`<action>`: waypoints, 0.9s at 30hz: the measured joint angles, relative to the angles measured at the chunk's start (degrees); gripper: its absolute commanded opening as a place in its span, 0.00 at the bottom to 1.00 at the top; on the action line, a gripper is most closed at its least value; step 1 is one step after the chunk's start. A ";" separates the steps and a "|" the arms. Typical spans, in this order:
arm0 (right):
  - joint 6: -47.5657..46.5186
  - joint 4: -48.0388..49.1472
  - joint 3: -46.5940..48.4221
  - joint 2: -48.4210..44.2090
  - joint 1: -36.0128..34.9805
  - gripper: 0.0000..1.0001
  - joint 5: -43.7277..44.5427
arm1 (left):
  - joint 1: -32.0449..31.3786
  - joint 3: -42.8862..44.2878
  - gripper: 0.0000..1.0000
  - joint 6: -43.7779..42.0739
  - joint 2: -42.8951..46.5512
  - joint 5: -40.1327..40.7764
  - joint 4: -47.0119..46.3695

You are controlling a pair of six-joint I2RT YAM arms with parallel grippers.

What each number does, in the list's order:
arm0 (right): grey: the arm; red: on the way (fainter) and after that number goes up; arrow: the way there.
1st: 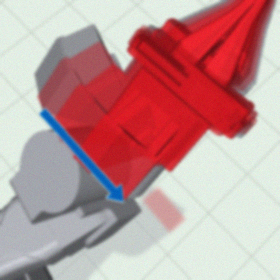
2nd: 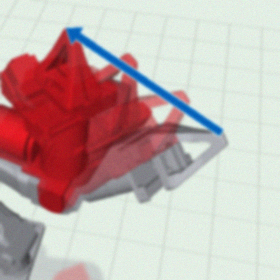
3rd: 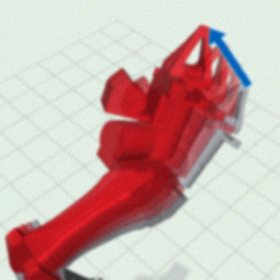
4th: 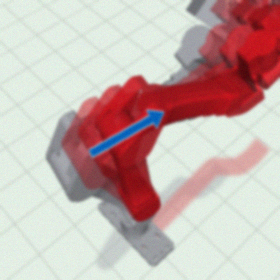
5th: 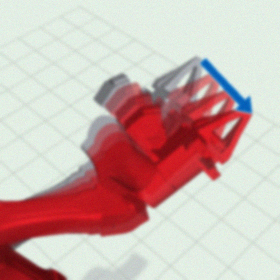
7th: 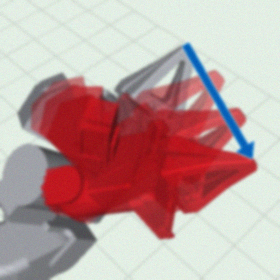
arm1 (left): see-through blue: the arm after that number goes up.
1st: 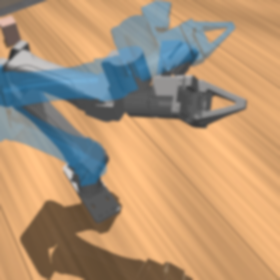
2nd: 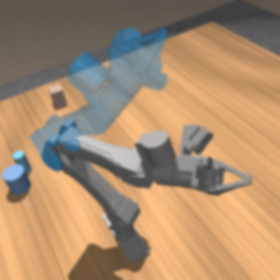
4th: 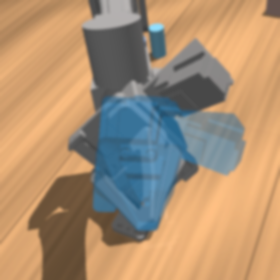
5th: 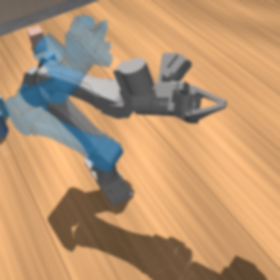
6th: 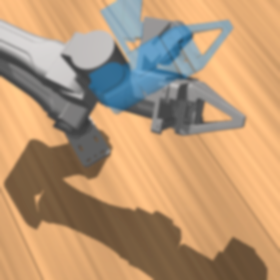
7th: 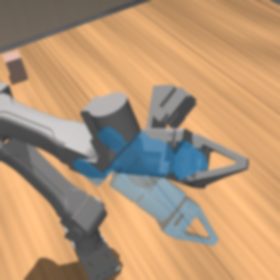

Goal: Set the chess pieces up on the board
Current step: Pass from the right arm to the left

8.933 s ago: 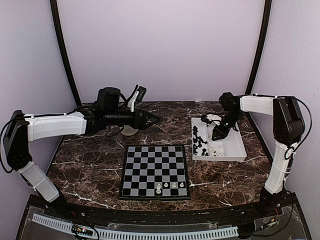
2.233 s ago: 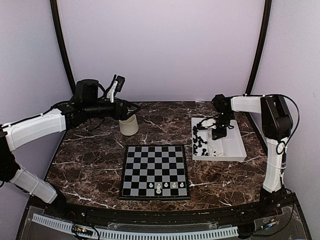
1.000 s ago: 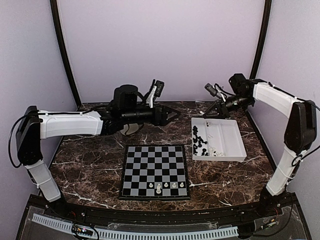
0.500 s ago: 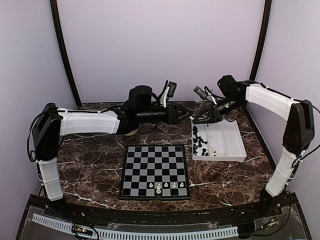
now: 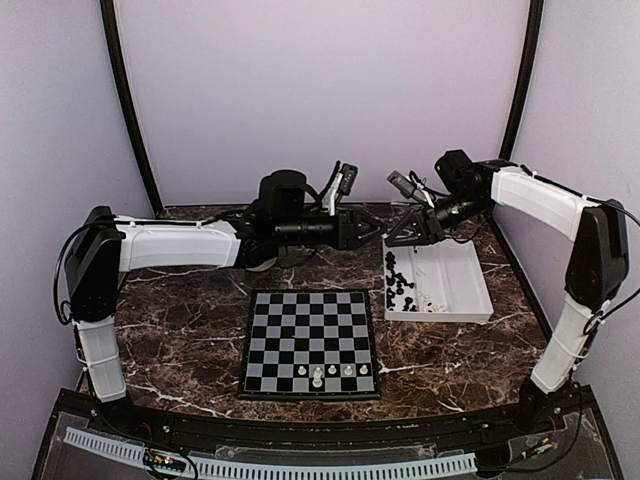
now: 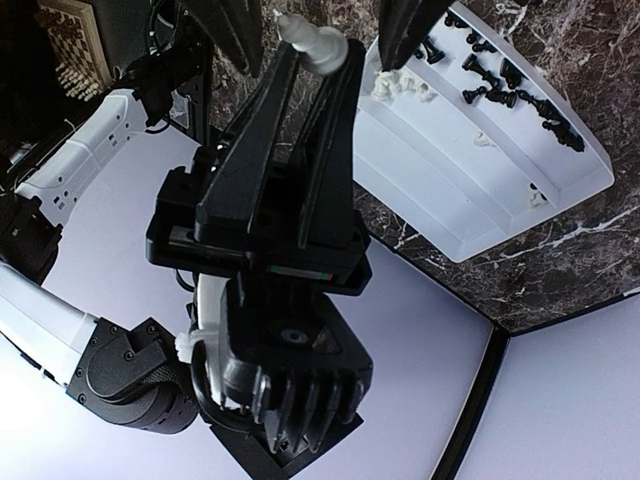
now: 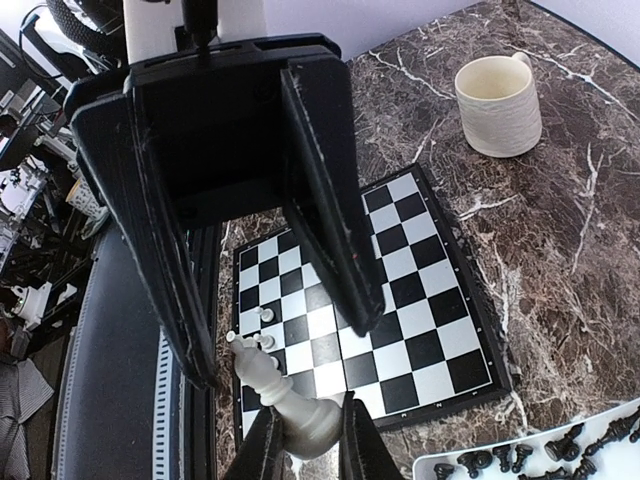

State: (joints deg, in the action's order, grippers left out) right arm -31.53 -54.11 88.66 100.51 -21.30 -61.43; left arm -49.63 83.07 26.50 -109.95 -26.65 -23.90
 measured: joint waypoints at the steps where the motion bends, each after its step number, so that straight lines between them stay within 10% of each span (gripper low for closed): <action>1: 0.15 0.00 0.15 0.07 0.00 0.09 -0.13 | -0.04 0.07 0.39 -0.15 -0.02 -0.09 0.09; 13: 1.07 -0.04 0.79 0.42 -0.11 0.10 -0.55 | -0.35 0.48 0.13 -0.98 -0.85 -1.22 0.44; 27: -2.12 -0.92 -2.62 -3.37 0.07 0.48 3.48 | -0.42 0.46 0.01 -7.85 1.16 2.45 8.68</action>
State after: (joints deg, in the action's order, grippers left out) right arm -33.65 -55.02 86.04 97.14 -21.23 -57.95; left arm -50.04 83.53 18.65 -108.79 -24.21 -15.22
